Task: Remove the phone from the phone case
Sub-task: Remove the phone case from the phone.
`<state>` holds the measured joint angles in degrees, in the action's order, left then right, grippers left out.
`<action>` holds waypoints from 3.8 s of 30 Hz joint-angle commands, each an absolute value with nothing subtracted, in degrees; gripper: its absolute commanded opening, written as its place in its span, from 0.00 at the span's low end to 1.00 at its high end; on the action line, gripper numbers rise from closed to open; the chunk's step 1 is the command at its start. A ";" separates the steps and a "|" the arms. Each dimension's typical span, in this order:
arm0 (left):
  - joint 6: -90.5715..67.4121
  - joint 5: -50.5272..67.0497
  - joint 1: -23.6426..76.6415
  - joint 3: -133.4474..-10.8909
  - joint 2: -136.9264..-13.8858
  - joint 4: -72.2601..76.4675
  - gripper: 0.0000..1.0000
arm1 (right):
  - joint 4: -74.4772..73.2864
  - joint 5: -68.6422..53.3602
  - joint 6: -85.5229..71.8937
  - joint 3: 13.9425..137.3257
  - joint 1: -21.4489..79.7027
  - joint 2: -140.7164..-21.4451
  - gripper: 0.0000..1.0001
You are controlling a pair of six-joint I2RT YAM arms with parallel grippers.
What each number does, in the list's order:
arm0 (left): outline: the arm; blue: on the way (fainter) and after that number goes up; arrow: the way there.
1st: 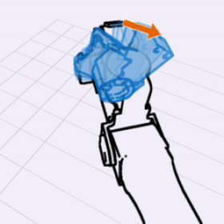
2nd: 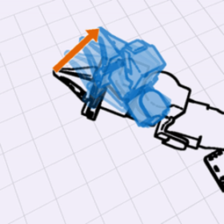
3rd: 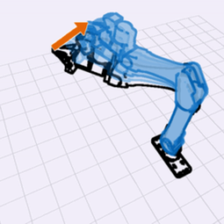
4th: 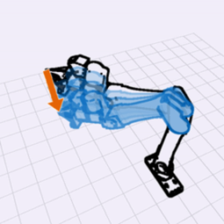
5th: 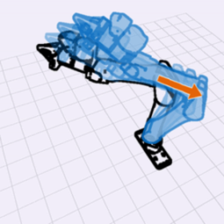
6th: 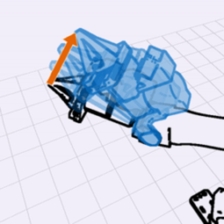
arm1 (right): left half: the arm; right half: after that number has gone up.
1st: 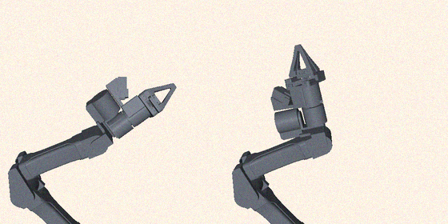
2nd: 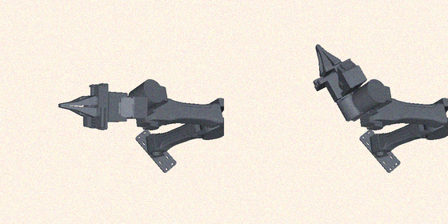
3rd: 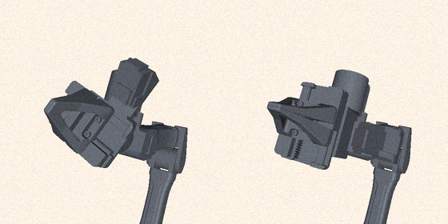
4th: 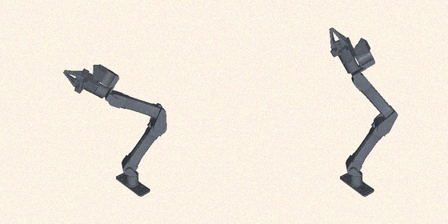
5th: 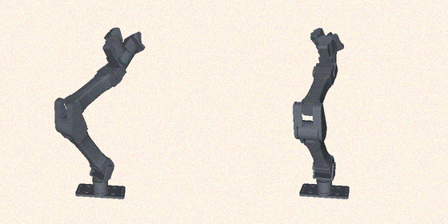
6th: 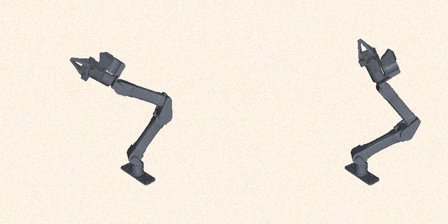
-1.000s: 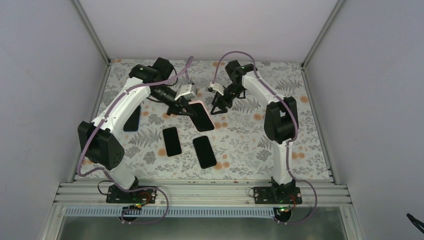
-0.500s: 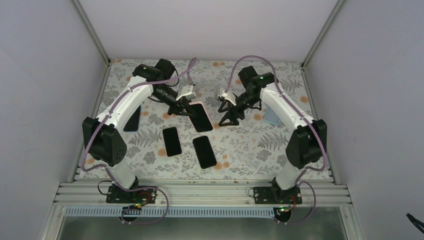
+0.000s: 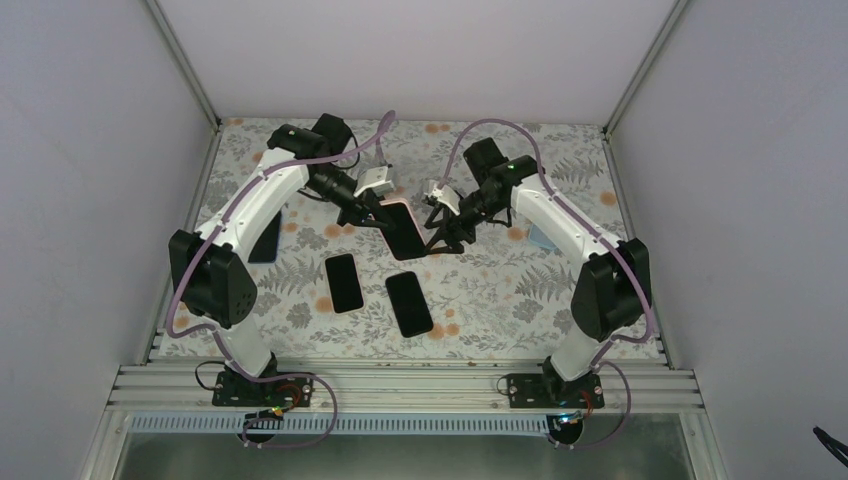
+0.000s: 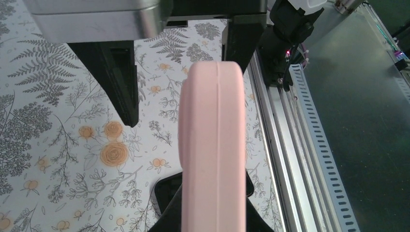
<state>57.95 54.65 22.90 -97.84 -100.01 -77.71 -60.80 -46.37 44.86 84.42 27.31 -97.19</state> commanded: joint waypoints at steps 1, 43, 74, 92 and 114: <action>58.86 57.88 22.59 -98.58 -98.38 -77.78 0.02 | -56.46 -46.33 42.00 83.92 27.17 -97.22 0.79; 59.78 57.58 22.50 -96.32 -97.12 -77.78 0.02 | -63.10 -49.02 47.81 87.35 25.05 -99.54 0.80; 59.07 59.89 22.49 -98.21 -98.22 -77.78 0.02 | -57.78 -49.02 44.90 82.27 25.66 -99.40 0.80; 59.24 64.70 22.74 -97.58 -96.82 -77.78 0.02 | -43.93 -36.26 29.29 85.02 26.35 -102.31 0.78; 60.14 72.58 22.71 -99.30 -100.18 -77.78 0.02 | -42.90 -46.41 24.10 97.59 28.12 -104.96 0.83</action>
